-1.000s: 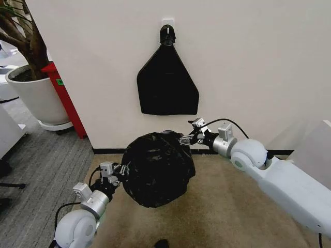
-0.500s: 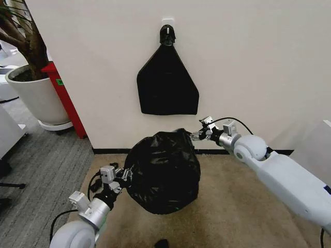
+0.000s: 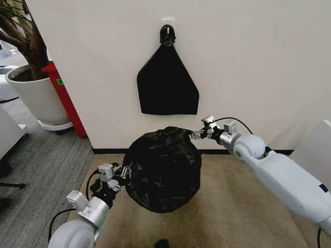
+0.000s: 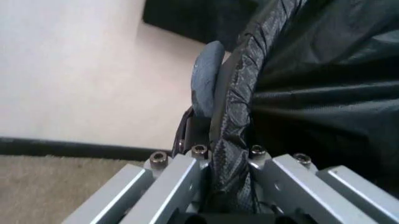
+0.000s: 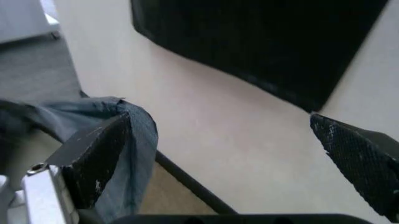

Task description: Place the garbage bag over the trash bin.

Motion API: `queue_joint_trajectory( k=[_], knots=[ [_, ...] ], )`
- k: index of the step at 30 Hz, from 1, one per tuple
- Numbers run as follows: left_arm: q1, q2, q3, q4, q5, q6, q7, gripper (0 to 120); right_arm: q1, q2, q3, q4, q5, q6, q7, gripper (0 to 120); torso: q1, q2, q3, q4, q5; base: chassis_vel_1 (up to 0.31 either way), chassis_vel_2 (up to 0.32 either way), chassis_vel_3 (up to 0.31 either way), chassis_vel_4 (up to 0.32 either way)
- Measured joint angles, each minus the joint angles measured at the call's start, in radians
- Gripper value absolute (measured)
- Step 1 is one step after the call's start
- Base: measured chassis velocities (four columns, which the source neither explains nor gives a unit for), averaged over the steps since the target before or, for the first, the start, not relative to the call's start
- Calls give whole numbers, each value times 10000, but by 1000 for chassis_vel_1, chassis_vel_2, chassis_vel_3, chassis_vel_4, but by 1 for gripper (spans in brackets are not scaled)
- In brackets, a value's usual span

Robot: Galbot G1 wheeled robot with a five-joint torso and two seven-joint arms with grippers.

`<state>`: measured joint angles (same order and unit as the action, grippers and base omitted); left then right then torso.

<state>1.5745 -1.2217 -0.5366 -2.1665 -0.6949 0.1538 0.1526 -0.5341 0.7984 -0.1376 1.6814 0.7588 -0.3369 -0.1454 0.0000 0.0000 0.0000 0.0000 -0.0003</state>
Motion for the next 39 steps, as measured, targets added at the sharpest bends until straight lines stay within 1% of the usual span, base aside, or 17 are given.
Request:
queue_joint_trajectory(
  k=[1, 7, 12, 17, 20, 22, 24, 26, 28, 30, 31, 33, 34, 38, 39],
  knots=[
    [0, 0, 0, 0, 0, 0, 0, 1, 0, 0, 0, 0, 0, 0, 0, 100, 0, 0, 0, 0, 0, 0, 0, 0, 0],
    [-262, -18, 16, 807, -46, -193, -156, 1, -215, -121, 97, 1038, 746, -101, 454, 100, 0, 0, 0, 0, 3, 0, 0, 0, 0],
    [-338, -86, 6, 986, -140, -205, -235, 1, -291, -292, 65, 1324, 754, -123, 417, 100, 0, 0, 0, 3, 2, 0, 0, 0, 0],
    [-390, -115, -27, 1030, -181, -208, -266, 1, -488, -524, 62, 1317, 619, -110, 266, 100, 0, 0, 0, -1, 5, 0, 0, 0, 0],
    [-410, -125, -141, 1110, -248, -220, -305, 1, -641, -943, 61, 1419, 631, -93, 77, 100, 0, 0, 0, 0, 5, 0, 0, 0, 0],
    [-442, -146, -181, 1155, -278, -228, -333, 1, -726, -1185, 55, 1601, 619, -60, 6, 100, 0, 0, 0, -1, 2, 0, 0, 0, 0],
    [-471, -177, -184, 1179, -297, -230, -375, 1, -824, -1254, 166, 1842, 638, -43, 35, 100, 0, 0, 0, -1, 4, 0, 0, 0, 0],
    [-535, -243, -155, 1268, -312, -230, -499, 1, -1007, -1232, 573, 2531, 767, -36, 242, 100, 0, 0, 0, -1, 5, 0, 0, 0, 0],
    [-622, -323, -63, 1413, -334, -230, -727, 1, -1157, -1089, 887, 3320, 880, -57, 584, 100, 0, 0, -1, -1, -3, 0, 0, 0, 0],
    [-720, -392, 56, 1532, -410, -230, -1039, 1, -1224, -882, 958, 4006, 973, -100, 1009, 100, 0, 0, 0, 1, 2, 0, 0, 0, 0],
    [-792, -446, 154, 1590, -491, -230, -1300, 1, -1249, -677, 937, 4459, 1024, -136, 1372, 100, 0, 0, -1, 0, -2, 0, 0, 0, 0],
    [-821, -474, 212, 1611, -521, -230, -1440, 1, -1259, -551, 893, 4660, 1044, -147, 1576, 100, 0, 0, -1, 0, -2, 0, 0, 0, 0],
    [-863, -554, 373, 1651, -558, -258, -1832, 1, -1309, -142, 679, 5132, 1129, -183, 2212, 100, 0, 1, -1, -1, 2, 0, 0, 0, 0],
    [-884, -734, 584, 1687, -548, -391, -2547, 1, -1517, 775, 182, 5667, 1226, -363, 3511, 99, 0, 0, -1, 2, 3, 0, 0, 0, 0],
    [-923, -815, 644, 1723, -491, -485, -2865, 1, -1622, 1109, 29, 5731, 1197, -471, 3908, 94, 0, 0, -1, 3, 4, 0, 0, 0, 0]
  ],
)
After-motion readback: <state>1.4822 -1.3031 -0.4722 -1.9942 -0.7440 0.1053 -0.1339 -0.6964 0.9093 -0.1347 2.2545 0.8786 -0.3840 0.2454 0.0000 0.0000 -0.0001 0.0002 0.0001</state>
